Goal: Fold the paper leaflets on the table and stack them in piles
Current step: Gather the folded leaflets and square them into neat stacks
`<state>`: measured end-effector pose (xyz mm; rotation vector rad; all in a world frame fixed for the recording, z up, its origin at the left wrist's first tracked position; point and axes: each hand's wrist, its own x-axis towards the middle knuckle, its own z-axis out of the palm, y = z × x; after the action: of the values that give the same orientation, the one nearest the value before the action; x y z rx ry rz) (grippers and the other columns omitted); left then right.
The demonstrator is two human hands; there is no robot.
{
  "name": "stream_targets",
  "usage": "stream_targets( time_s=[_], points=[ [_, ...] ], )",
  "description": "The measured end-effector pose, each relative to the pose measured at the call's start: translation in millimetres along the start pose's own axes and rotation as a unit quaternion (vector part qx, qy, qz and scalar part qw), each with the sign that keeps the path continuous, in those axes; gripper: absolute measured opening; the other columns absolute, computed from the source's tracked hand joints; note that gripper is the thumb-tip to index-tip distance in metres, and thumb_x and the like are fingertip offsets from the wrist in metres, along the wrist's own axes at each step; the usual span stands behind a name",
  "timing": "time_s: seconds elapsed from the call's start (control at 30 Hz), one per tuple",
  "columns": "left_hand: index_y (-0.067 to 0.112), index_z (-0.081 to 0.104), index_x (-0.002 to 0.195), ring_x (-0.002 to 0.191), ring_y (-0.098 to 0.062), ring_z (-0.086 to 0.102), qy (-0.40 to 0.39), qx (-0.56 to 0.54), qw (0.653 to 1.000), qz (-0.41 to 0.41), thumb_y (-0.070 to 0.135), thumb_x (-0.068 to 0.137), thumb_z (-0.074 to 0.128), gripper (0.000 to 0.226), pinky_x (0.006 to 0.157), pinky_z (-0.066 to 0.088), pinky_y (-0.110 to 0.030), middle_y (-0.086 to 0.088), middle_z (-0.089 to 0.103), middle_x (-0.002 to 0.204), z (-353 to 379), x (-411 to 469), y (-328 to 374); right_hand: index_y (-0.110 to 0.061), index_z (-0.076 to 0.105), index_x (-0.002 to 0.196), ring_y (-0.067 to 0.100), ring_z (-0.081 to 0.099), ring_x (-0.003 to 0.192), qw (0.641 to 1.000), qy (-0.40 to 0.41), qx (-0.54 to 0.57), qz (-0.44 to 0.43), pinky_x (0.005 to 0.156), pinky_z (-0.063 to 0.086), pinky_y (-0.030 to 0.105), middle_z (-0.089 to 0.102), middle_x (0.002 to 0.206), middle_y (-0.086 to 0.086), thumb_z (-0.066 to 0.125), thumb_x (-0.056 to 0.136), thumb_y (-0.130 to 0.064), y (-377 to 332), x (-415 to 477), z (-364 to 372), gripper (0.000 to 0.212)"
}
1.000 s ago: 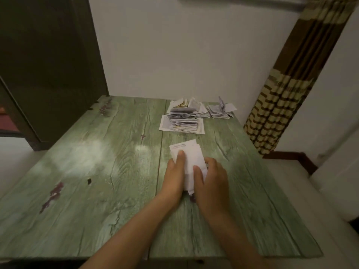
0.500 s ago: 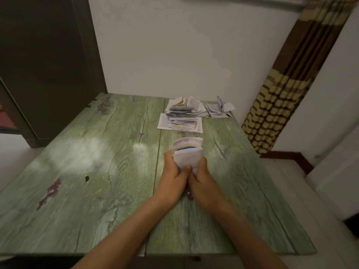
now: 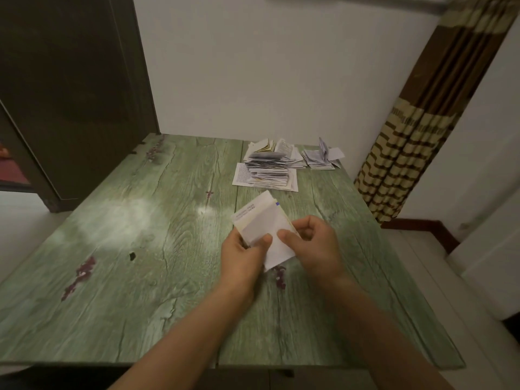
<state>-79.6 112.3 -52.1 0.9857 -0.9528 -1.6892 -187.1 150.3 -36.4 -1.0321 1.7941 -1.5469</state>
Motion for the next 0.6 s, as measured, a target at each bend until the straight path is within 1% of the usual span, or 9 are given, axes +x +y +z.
stream_targets(
  time_s=[0.07, 0.13, 0.23, 0.33, 0.4, 0.43, 0.47, 0.53, 0.6],
  points=[
    [0.014, 0.060, 0.098, 0.096, -0.032, 0.065, 0.049, -0.079, 0.995, -0.033, -0.005, 0.085, 0.059, 0.023, 0.088, 0.052, -0.049, -0.015, 0.067, 0.104, 7, -4, -2, -0.008, 0.059, 0.088, 0.018, 0.063, 0.072, 0.995, 0.041, 0.081, 0.045, 0.056, 0.052, 0.021, 0.066, 0.086, 0.011, 0.068, 0.084, -0.011, 4, -5, 15, 0.010],
    [0.010, 0.059, 0.106, 0.095, -0.034, 0.065, 0.071, -0.139, 0.985, -0.077, -0.004, 0.087, 0.058, 0.024, 0.087, 0.052, -0.050, -0.017, 0.067, 0.105, 14, -7, -4, -0.003, 0.055, 0.105, 0.023, 0.065, 0.087, 0.984, 0.044, 0.129, 0.112, 0.065, 0.054, 0.027, 0.065, 0.100, 0.013, 0.057, 0.092, -0.016, 6, -8, 29, 0.018],
    [0.008, 0.061, 0.111, 0.091, -0.031, 0.067, 0.043, -0.146, 0.983, -0.104, -0.005, 0.085, 0.059, 0.029, 0.075, 0.056, -0.038, -0.016, 0.069, 0.104, 13, -5, 4, -0.006, 0.049, 0.104, 0.025, 0.059, 0.097, 0.993, 0.070, 0.059, 0.074, 0.081, 0.050, 0.035, 0.060, 0.106, 0.011, 0.050, 0.095, -0.017, 1, -7, 32, 0.014],
    [0.009, 0.064, 0.098, 0.075, -0.018, 0.067, -0.001, -0.067, 0.994, -0.090, -0.006, 0.076, 0.066, 0.026, 0.055, 0.053, -0.022, -0.008, 0.072, 0.090, -5, -1, 18, 0.001, 0.050, 0.099, 0.025, 0.059, 0.089, 1.000, -0.004, -0.019, -0.008, 0.073, 0.051, 0.038, 0.059, 0.096, 0.014, 0.053, 0.094, -0.017, -7, -1, 11, 0.019],
    [0.007, 0.063, 0.100, 0.074, -0.018, 0.067, -0.024, -0.004, 0.998, -0.062, -0.003, 0.073, 0.071, 0.029, 0.057, 0.052, -0.022, -0.009, 0.071, 0.089, -22, 1, 26, 0.005, 0.046, 0.097, 0.030, 0.060, 0.086, 0.995, -0.071, -0.061, -0.029, 0.064, 0.053, 0.041, 0.056, 0.095, 0.021, 0.054, 0.093, -0.019, -6, 3, -5, 0.026],
    [0.006, 0.062, 0.102, 0.075, -0.019, 0.067, -0.035, 0.031, 0.998, -0.036, -0.002, 0.072, 0.072, 0.033, 0.058, 0.053, -0.023, -0.010, 0.071, 0.089, -29, 1, 28, 0.002, 0.045, 0.094, 0.032, 0.061, 0.087, 0.992, -0.097, -0.073, -0.034, 0.059, 0.055, 0.039, 0.054, 0.097, 0.023, 0.054, 0.093, -0.020, -6, 3, -10, 0.023],
    [0.007, 0.060, 0.106, 0.075, -0.020, 0.068, -0.050, 0.090, 0.995, 0.003, -0.003, 0.072, 0.073, 0.038, 0.059, 0.054, -0.024, -0.010, 0.071, 0.088, -33, 1, 31, -0.005, 0.045, 0.090, 0.032, 0.062, 0.088, 0.989, -0.116, -0.082, -0.039, 0.055, 0.057, 0.035, 0.054, 0.098, 0.020, 0.054, 0.093, -0.020, -6, 2, -12, 0.017],
    [0.021, 0.053, 0.120, 0.077, -0.021, 0.066, -0.098, 0.241, 0.962, 0.079, -0.003, 0.072, 0.074, 0.057, 0.059, 0.055, -0.022, -0.007, 0.068, 0.089, -39, 2, 34, -0.025, 0.045, 0.092, 0.025, 0.060, 0.094, 0.982, -0.136, -0.110, -0.066, 0.066, 0.056, 0.031, 0.055, 0.101, 0.001, 0.055, 0.093, -0.018, -3, 0, -10, 0.012],
    [0.042, 0.038, 0.129, 0.080, -0.016, 0.063, -0.144, 0.313, 0.933, 0.108, -0.001, 0.074, 0.073, 0.078, 0.062, 0.053, -0.018, -0.002, 0.063, 0.095, -41, 6, 37, -0.041, 0.041, 0.114, 0.001, 0.052, 0.105, 0.976, -0.131, -0.133, -0.115, 0.084, 0.048, 0.021, 0.043, 0.116, -0.029, 0.055, 0.093, -0.015, 3, -3, -7, 0.036]
  ],
)
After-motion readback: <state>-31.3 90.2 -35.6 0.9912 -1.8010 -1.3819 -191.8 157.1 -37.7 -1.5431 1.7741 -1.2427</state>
